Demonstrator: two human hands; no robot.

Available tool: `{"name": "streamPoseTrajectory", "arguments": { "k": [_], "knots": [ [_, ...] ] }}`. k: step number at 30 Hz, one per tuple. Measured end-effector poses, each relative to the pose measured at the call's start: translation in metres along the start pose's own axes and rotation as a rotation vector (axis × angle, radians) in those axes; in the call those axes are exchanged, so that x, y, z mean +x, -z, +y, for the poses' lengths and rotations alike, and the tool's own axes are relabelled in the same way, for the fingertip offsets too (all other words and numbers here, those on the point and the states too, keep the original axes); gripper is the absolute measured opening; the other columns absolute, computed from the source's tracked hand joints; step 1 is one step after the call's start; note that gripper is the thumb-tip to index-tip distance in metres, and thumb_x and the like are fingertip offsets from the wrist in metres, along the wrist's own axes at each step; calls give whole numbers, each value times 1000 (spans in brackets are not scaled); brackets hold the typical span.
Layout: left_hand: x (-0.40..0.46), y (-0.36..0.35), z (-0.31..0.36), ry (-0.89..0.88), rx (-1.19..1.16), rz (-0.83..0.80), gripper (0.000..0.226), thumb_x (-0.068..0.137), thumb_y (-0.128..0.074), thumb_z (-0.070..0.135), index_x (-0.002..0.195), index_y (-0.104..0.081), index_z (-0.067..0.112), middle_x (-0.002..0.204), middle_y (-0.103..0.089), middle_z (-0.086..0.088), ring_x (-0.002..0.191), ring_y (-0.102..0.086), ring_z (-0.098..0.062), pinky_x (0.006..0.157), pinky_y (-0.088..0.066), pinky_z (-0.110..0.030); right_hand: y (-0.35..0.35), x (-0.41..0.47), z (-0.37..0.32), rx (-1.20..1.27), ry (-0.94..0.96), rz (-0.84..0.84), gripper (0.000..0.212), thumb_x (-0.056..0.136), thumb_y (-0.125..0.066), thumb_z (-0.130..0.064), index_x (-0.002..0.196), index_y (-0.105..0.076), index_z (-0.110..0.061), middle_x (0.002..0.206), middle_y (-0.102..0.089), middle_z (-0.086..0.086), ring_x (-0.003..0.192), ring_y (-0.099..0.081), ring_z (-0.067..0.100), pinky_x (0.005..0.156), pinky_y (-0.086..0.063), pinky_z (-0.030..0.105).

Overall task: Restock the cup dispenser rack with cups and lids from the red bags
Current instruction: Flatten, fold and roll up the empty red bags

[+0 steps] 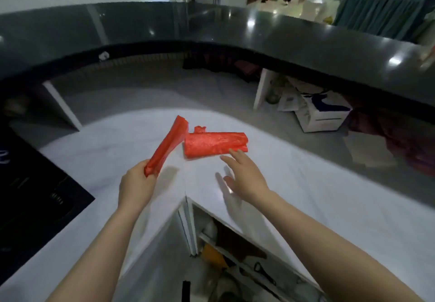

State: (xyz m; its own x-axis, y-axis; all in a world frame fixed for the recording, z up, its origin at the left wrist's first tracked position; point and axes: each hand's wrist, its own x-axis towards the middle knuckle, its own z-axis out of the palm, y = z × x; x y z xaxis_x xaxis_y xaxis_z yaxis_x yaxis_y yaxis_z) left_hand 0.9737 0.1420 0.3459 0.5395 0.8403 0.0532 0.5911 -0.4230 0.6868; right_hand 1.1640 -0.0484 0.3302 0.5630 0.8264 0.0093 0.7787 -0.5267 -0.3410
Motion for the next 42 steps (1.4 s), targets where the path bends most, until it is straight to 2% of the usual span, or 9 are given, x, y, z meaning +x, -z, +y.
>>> {"name": "streamPoseTrajectory", "arguments": {
  "k": [6, 11, 18, 24, 30, 34, 36, 38, 42],
  "knots": [
    [-6, 35, -25, 220, -103, 126, 19, 84, -58, 13, 68, -56, 23, 54, -57, 2, 57, -56, -23, 50, -38, -27, -7, 83, -26, -189, 253, -40, 60, 84, -63, -36, 139, -45, -24, 151, -37, 3, 141, -29, 24, 111, -28, 40],
    [-19, 49, -33, 322, -188, 152, 24, 81, -56, 4, 66, -58, 22, 43, -54, 5, 39, -51, -5, 40, -36, -15, -23, 114, -35, -86, 131, -95, 73, 80, -60, -54, 144, -40, -24, 150, -40, -3, 134, -41, 24, 106, -37, 43],
    [-36, 47, -37, 357, -248, 127, 22, 82, -55, 3, 72, -61, 22, 49, -57, 2, 39, -51, -6, 43, -43, -21, -29, 100, -37, -208, 217, 29, 36, 92, -56, -35, 124, -58, -18, 116, -64, 5, 100, -59, 29, 79, -44, 38],
    [-34, 33, -20, 269, -308, 9, 17, 87, -55, 8, 89, -64, 22, 69, -65, -2, 62, -63, -20, 63, -56, -38, -16, 31, -31, -71, 244, 44, 33, 89, -59, -16, 120, -66, -24, 116, -69, 4, 100, -64, 30, 79, -47, 36],
    [-40, -10, 31, 20, -319, -155, 35, 93, -57, 19, 127, -49, 22, 109, -63, 0, 88, -63, -17, 63, -51, -21, 11, -67, -1, 93, 18, 214, 35, 91, -61, -13, 124, -65, -21, 125, -65, 3, 113, -61, 26, 95, -43, 34],
    [-68, -48, 75, -328, -221, -339, 68, 96, -53, 25, 145, -12, 49, 142, -48, 1, 116, -57, -24, 95, -50, -45, 35, -152, 21, 77, -216, 402, 41, 89, -61, -6, 128, -62, -18, 127, -64, 2, 115, -60, 24, 96, -41, 26],
    [-88, -68, 99, -582, -180, -430, 71, 97, -51, 20, 147, -10, 48, 144, -46, 3, 121, -54, -24, 98, -47, -42, 45, -201, 27, 64, -305, 558, 41, 84, -65, 2, 122, -66, -12, 119, -68, 7, 107, -65, 27, 91, -44, 27],
    [-114, -87, 123, -782, -173, -497, 73, 95, -50, 11, 145, -13, 49, 135, -53, 1, 112, -56, -23, 87, -44, -30, 53, -252, 31, 35, -431, 646, 42, 81, -64, 5, 120, -67, -9, 116, -69, 7, 104, -67, 28, 88, -46, 27],
    [-177, -118, 175, -1009, -187, -614, 79, 95, -45, 10, 135, -5, 66, 133, -54, 3, 108, -55, -20, 80, -37, -27, 66, -352, 38, -17, -659, 717, 42, 84, -62, -3, 124, -64, -15, 116, -69, 1, 104, -64, 23, 82, -41, 20]
  ]
}}
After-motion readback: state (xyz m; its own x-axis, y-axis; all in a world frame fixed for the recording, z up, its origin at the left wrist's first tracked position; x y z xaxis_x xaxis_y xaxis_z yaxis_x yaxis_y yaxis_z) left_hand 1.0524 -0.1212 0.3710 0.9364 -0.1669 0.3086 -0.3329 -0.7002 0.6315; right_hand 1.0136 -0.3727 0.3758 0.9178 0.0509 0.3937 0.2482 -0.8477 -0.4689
